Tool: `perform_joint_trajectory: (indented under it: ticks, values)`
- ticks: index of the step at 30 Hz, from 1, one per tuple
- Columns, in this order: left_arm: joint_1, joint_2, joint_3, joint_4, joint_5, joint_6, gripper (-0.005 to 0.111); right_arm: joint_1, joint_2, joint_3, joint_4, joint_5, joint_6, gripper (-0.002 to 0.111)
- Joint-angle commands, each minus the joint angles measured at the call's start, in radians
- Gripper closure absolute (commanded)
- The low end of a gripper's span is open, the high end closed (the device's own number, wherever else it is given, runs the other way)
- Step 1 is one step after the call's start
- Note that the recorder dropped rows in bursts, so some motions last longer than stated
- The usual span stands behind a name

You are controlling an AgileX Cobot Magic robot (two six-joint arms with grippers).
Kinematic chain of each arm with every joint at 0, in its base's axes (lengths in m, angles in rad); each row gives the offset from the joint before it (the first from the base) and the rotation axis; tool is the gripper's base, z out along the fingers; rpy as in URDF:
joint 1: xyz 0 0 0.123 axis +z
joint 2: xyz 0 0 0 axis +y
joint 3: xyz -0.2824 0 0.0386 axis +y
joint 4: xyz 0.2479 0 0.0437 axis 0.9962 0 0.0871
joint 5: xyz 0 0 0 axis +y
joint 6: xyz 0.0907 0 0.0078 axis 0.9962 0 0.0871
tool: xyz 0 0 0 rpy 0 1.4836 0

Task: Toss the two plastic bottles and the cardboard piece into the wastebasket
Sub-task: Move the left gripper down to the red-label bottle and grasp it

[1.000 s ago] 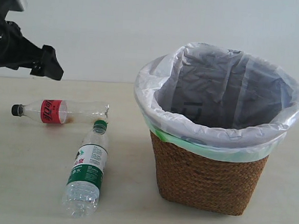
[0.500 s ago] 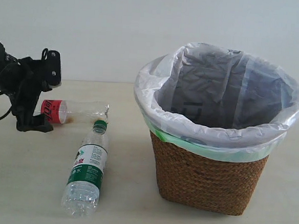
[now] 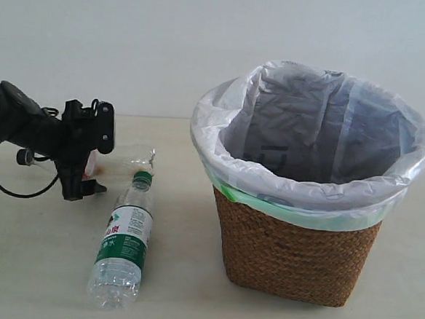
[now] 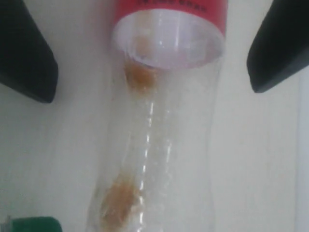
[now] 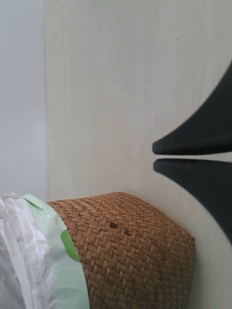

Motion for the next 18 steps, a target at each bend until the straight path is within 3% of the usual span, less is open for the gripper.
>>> perform_joint_trajectory:
  ticks: [1,3,5,11,14,18]
  values:
    - [-0.038,0.017,-0.006,0.012,-0.12,0.003,0.004,-0.006,-0.005,0.0,-0.008,-0.01,-0.004,0.108]
    - [-0.043,0.026,-0.006,0.012,-0.183,0.003,0.011,-0.006,-0.005,0.0,-0.008,-0.01,-0.004,0.108]
    - [-0.043,0.031,-0.006,0.012,-0.185,0.003,0.027,-0.006,-0.005,0.0,-0.008,-0.01,-0.004,0.108]
    - [-0.043,0.059,-0.006,0.012,-0.105,0.003,0.1,-0.006,-0.005,0.0,-0.008,-0.01,-0.004,0.108]
    - [-0.043,0.063,-0.006,0.005,-0.115,-0.016,0.103,-0.006,-0.005,0.0,-0.008,-0.008,-0.004,0.108]
    - [-0.043,0.023,-0.006,0.005,-0.223,-0.21,0.103,-0.006,-0.005,0.0,-0.008,-0.008,-0.004,0.108]
